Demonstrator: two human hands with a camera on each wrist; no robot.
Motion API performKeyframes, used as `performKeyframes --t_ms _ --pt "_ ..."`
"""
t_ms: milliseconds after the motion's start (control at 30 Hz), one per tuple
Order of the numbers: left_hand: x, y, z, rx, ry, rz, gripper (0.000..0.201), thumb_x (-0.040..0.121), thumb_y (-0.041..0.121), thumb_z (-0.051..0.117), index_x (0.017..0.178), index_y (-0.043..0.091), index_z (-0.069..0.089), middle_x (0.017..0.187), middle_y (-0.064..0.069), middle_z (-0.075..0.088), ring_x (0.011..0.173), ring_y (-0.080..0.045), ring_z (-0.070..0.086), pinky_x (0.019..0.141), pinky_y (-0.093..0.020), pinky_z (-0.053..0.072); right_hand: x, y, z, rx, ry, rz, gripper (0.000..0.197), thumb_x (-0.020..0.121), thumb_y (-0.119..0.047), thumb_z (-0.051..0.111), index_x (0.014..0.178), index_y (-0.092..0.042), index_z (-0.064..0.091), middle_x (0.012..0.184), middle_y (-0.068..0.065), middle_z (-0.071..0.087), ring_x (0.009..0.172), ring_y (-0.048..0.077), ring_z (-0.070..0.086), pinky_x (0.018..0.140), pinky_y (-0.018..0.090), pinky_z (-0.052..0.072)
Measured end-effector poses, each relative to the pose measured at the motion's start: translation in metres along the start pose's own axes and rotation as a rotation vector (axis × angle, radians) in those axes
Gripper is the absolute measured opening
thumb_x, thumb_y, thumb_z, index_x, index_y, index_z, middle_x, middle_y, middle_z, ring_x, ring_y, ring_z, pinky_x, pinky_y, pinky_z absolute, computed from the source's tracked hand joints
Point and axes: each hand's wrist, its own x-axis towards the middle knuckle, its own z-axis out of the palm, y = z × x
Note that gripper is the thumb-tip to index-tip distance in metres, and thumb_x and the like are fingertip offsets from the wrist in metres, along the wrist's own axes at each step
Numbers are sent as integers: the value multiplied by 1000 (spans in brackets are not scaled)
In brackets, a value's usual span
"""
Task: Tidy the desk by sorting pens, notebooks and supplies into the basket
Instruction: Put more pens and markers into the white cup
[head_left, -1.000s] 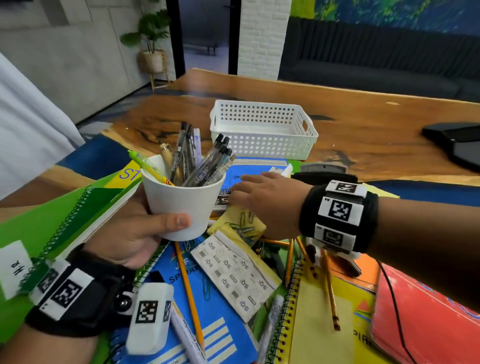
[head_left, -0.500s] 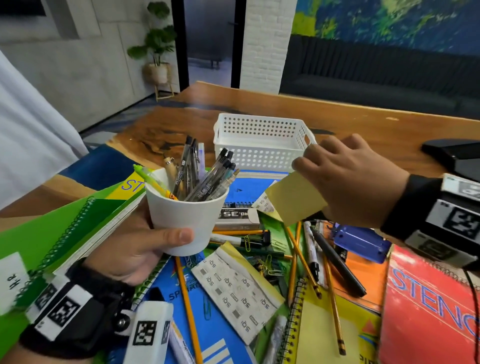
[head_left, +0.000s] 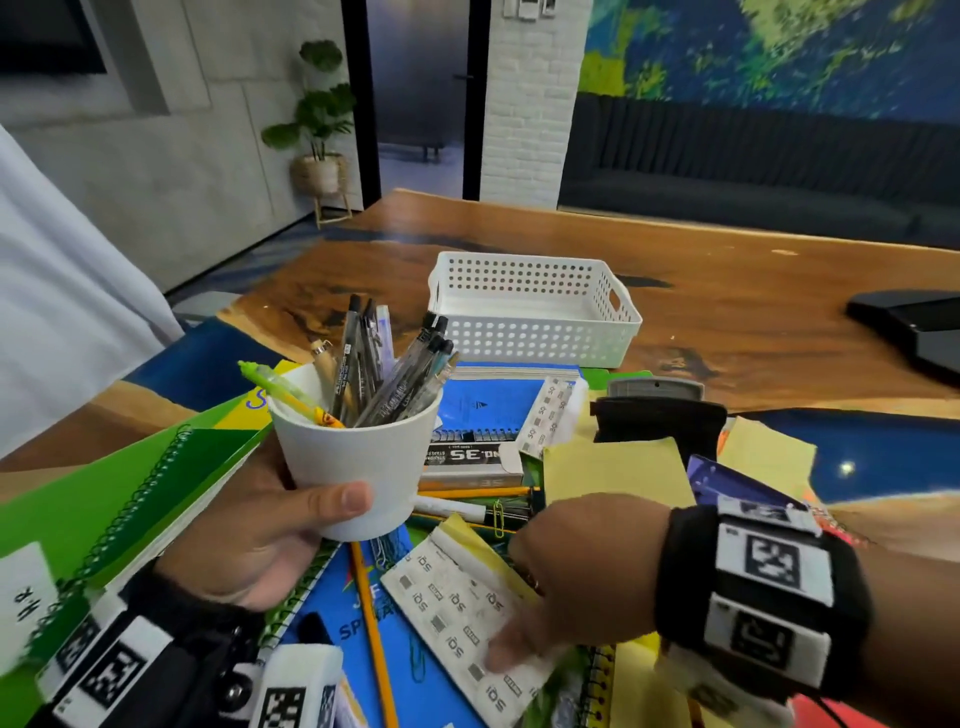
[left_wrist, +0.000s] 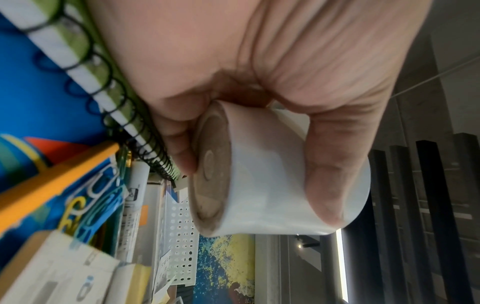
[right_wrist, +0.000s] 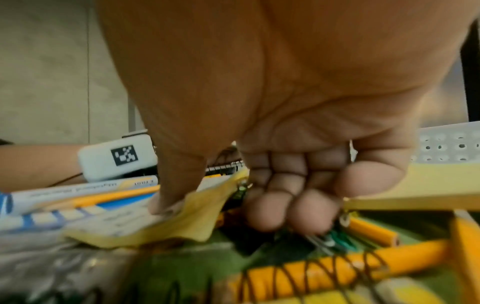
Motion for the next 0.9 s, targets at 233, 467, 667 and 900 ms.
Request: performKeyframes --t_ms 233,467,667,900 --pt "-4 5 1 -85 79 63 117 33 14 99 138 1 51 126 -24 65 111 -38 66 80 -40 59 -5 28 -13 252 91 -31 33 88 -54 68 101 -24 61 97 -3 69 81 15 62 75 32 52" --pt "-2 8 1 -111 125 54 109 36 9 96 135 5 53 122 -19 68 108 -31 69 76 -35 60 -20 100 -41 586 265 13 18 90 -43 69 103 -30 65 97 -2 75 90 30 71 84 50 57" --pt "-2 9 4 -87 148 48 123 28 20 101 139 4 50 120 -18 69 107 -30 70 76 -34 59 -22 106 -38 778 249 -36 10 97 -20 64 103 -27 68 102 -1 77 99 29 71 88 47 58" --pt "-3 10 4 -59 141 29 114 33 14 98 136 5 52 117 -18 70 106 -32 70 77 -34 59 -14 66 -24 621 115 -97 34 88 -55 67 105 -27 68 96 -5 76 78 12 70 73 32 58"
